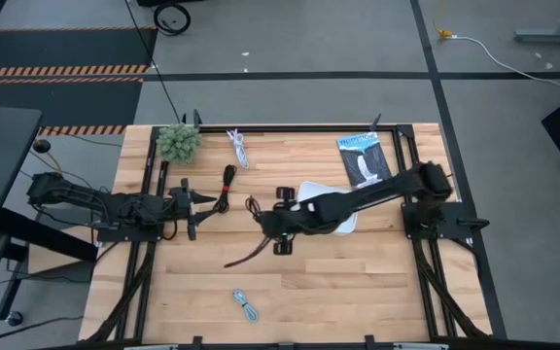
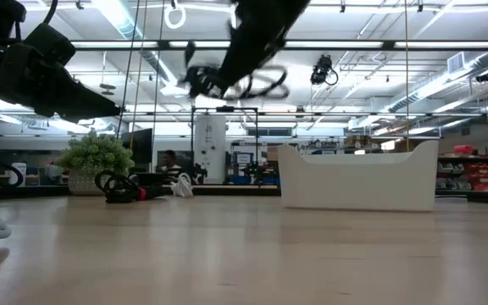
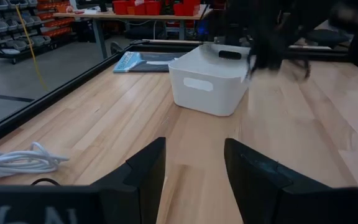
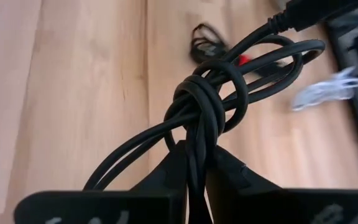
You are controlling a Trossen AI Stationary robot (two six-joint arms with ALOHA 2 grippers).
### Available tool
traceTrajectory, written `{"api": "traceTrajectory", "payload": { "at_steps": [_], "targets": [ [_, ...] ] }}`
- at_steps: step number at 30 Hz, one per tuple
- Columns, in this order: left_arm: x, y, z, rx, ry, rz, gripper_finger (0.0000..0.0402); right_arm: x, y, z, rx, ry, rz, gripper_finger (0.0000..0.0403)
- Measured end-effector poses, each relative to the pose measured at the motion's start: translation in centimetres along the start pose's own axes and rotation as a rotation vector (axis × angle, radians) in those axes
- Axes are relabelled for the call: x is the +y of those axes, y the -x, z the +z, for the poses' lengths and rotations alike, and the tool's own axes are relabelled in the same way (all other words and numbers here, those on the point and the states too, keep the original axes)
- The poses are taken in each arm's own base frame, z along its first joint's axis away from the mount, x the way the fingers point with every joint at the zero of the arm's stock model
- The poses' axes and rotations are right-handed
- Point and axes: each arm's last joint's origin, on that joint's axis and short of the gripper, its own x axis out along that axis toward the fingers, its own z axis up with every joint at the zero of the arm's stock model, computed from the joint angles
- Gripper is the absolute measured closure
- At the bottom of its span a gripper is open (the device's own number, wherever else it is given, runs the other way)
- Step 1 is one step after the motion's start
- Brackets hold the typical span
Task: Pick and place USB-C Cables
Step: Put the bottom black charger cable into the white bin
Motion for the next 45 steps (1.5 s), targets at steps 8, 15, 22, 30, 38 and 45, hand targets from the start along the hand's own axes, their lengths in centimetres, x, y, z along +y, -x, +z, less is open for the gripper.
{"api": "traceTrajectory", "payload": {
  "at_steps": [8,15,22,30,38,45],
  "targets": [
    [0.0,0.0,0.0,0.001,0.000,0.001,0.0230,-1.4,6.1,-2.6,-0.073,-0.043,-0.060,0.0358],
    [0.0,0.0,0.0,0.001,0.000,0.000,0.0230,-2.8,8.4,-7.6,-0.100,-0.182,-0.035,0.0358],
    [0.0,0.0,0.0,0.001,0.000,0.000,0.0230,-3.9,10.3,-10.8,-0.113,-0.329,-0.019,0.0357],
    [0.0,0.0,0.0,0.000,0.000,0.000,0.0230,-4.2,8.8,-14.6,-0.059,-0.430,-0.078,0.0357],
    [0.0,0.0,0.0,0.000,0.001,0.001,0.0230,-5.0,6.0,-15.6,-0.105,-0.226,-0.050,0.0357],
    [0.0,0.0,0.0,0.000,0.000,0.000,0.0230,-5.6,5.6,-16.1,-0.052,0.058,-0.043,0.0357]
  ]
}}
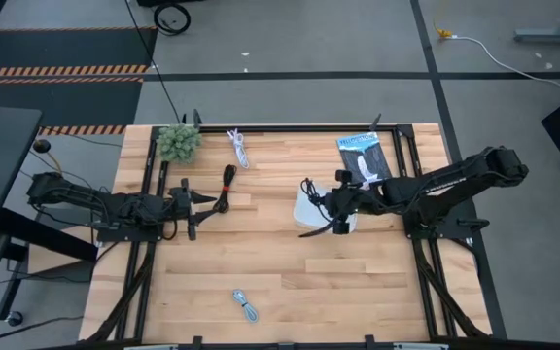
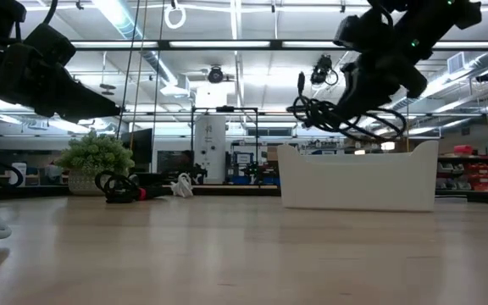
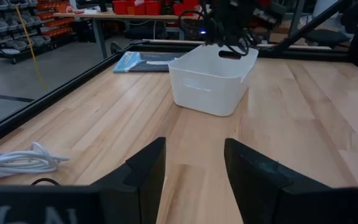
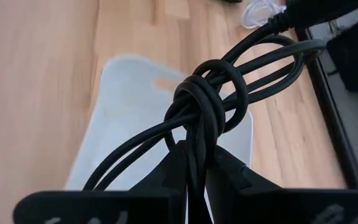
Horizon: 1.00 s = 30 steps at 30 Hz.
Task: Pick and place USB-C Cables
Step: Put the bottom black charger cable into the white bin
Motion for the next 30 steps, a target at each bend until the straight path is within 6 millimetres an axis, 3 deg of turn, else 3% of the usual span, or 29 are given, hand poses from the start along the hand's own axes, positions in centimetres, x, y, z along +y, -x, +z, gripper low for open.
{"api": "traceTrajectory", "payload": {
  "at_steps": [11,20,26,30],
  "targets": [
    [0.0,0.0,0.0,0.001,-0.001,0.000,0.0230,0.3,0.1,-1.6,0.149,0.165,0.075,0.0357],
    [0.0,0.0,0.0,0.001,-0.001,0.000,0.0230,0.2,0.1,-1.5,0.130,0.425,0.077,0.0357],
    [0.0,0.0,0.0,0.001,-0.001,0.000,0.0230,0.2,0.1,-1.4,0.120,0.472,0.086,0.0354],
    [0.0,0.0,0.0,0.001,-0.001,0.000,0.0230,0.2,0.1,-1.4,0.121,0.454,0.085,0.0331]
  ]
}}
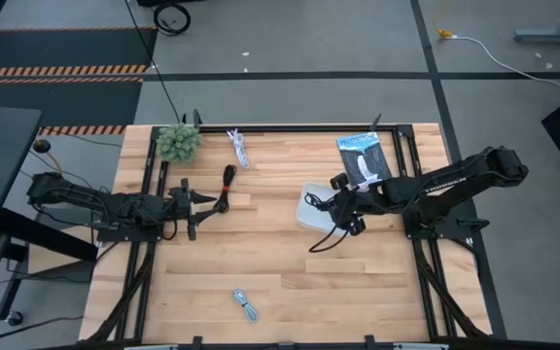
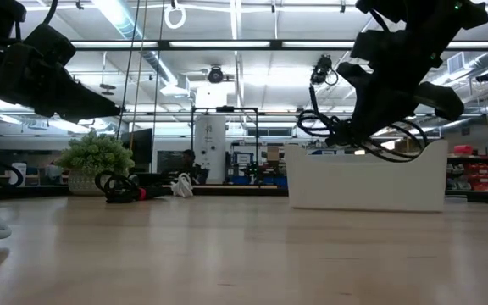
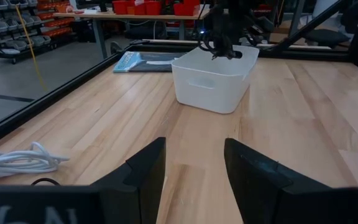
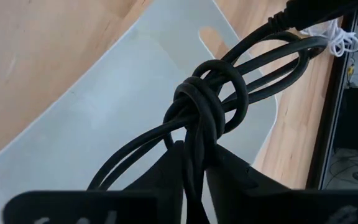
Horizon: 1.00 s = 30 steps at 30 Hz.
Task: Pick and place USB-C Cables
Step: Put the bottom black charger cable into the white bin, then put the light blue charger cable into the white bin
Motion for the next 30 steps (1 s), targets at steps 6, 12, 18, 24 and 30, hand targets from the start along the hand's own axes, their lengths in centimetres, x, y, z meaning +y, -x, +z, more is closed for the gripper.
{"api": "traceTrajectory", "payload": {
  "at_steps": [6,12,18,24,30],
  "targets": [
    [0.0,0.0,0.0,0.000,0.000,0.000,0.0230,0.1,0.1,0.2,0.000,-0.037,-0.023,0.0272],
    [0.0,0.0,0.0,0.000,0.000,0.000,0.0230,-0.2,1.2,1.8,-0.039,-0.048,-0.171,0.0246],
    [0.0,0.0,0.0,-0.001,0.001,0.000,0.0230,-1.8,2.3,5.1,-0.366,-0.360,-0.274,0.0247],
    [0.0,0.0,0.0,-0.004,0.002,0.000,0.0230,-2.4,1.5,7.7,-0.658,-0.692,-0.220,0.0247],
    [0.0,0.0,0.0,-0.003,0.002,0.000,0.0230,-2.2,-0.6,10.2,-0.953,-0.736,-0.170,0.0247]
  ]
}}
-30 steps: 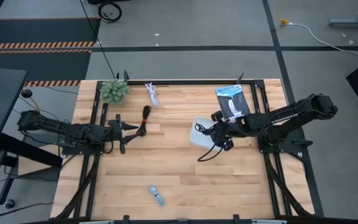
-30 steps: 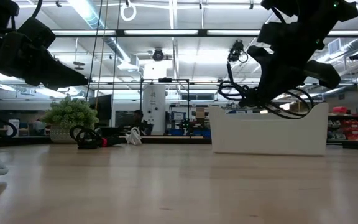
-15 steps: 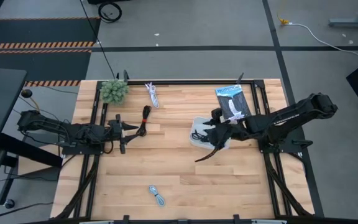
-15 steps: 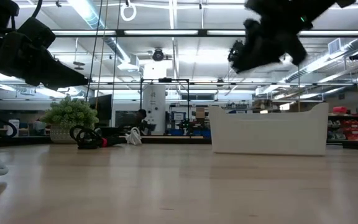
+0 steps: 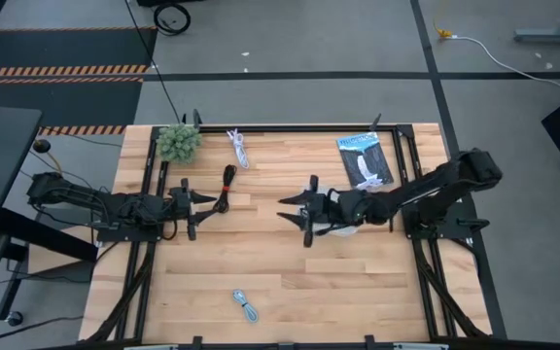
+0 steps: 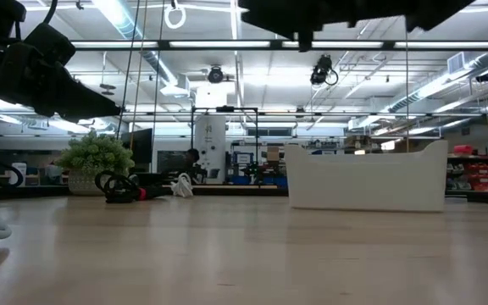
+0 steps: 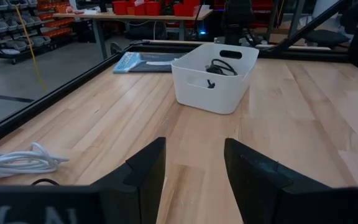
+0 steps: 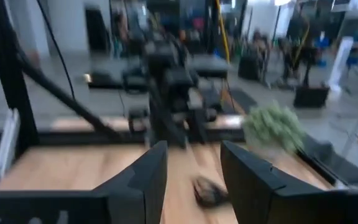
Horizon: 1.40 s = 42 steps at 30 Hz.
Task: Pick and place USB-C Cables
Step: Put the light blue charger cable into the white bin
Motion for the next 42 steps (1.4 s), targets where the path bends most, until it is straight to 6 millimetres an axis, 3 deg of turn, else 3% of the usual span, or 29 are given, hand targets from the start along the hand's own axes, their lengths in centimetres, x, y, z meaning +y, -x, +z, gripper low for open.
{"api": "traceTrajectory", "payload": {
  "at_steps": [5,9,14,22,27,34,42],
  "targets": [
    [0.0,0.0,0.0,0.000,0.000,0.000,0.0230,0.9,-2.4,-0.3,-0.184,-0.070,-0.001,0.0247],
    [0.0,0.0,0.0,0.000,0.000,0.000,0.0230,2.1,-4.9,-0.4,-0.179,-0.097,0.030,0.0247],
    [0.0,0.0,0.0,-0.001,0.000,0.000,0.0230,4.3,-8.4,0.8,-0.066,-0.109,0.069,0.0247],
    [0.0,0.0,0.0,0.000,0.000,0.000,0.0230,8.4,-12.9,0.6,0.171,-0.018,0.117,0.0245],
    [0.0,0.0,0.0,0.000,0.000,0.000,0.0230,10.6,-14.4,-1.3,0.270,0.034,0.142,0.0229],
    [0.0,0.0,0.0,-0.001,0.000,0.000,0.0230,12.9,-15.8,-3.9,0.392,0.073,0.181,0.0176],
    [0.0,0.0,0.0,-0.001,0.001,0.000,0.0230,15.2,-15.2,-5.6,0.524,0.002,0.267,0.0132]
  ]
}}
